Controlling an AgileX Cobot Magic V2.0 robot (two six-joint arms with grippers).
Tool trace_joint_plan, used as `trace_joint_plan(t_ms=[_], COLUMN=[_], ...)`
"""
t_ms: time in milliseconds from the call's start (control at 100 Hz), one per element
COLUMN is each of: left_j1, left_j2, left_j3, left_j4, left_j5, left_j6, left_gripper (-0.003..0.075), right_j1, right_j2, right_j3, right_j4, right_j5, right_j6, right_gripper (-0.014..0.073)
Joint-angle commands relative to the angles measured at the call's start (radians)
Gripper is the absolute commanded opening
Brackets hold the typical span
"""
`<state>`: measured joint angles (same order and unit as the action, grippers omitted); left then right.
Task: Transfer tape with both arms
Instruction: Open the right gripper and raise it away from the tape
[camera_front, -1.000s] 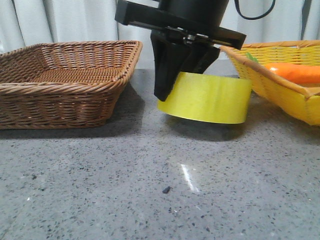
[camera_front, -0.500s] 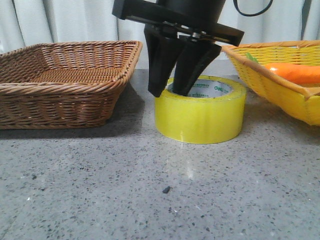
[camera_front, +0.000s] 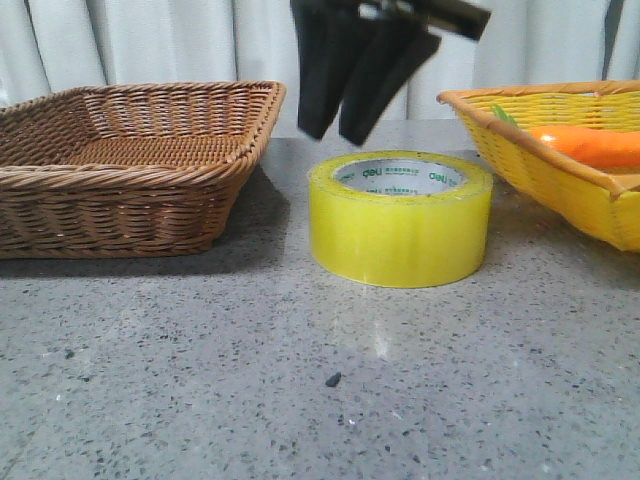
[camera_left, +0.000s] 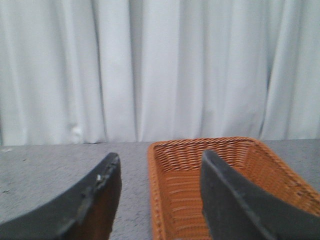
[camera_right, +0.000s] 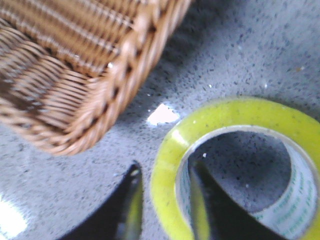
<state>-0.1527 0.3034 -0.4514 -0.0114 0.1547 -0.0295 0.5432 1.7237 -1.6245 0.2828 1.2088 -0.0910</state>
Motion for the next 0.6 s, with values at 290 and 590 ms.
trace_joint_plan(t_ms=[290,590], left_j1=[-0.346,-0.662], left_j2=[0.249,0.551], left_j3=[-0.166,-0.278], left_j4=[-0.003,0.060], left_j5=[-0.059,-0.171], left_j6=[-0.006,-0.001], left_gripper=[0.0333,0.0333], right_j1=[0.000,0.000], right_j2=[-0.295,-0.608], right_j3=[-0.011,0.168], right_j4=[-0.083,-0.206], right_j5=[-0.103,-0.315], right_j6=[-0.007,-0.007], right_gripper=[-0.0065,-0.0065])
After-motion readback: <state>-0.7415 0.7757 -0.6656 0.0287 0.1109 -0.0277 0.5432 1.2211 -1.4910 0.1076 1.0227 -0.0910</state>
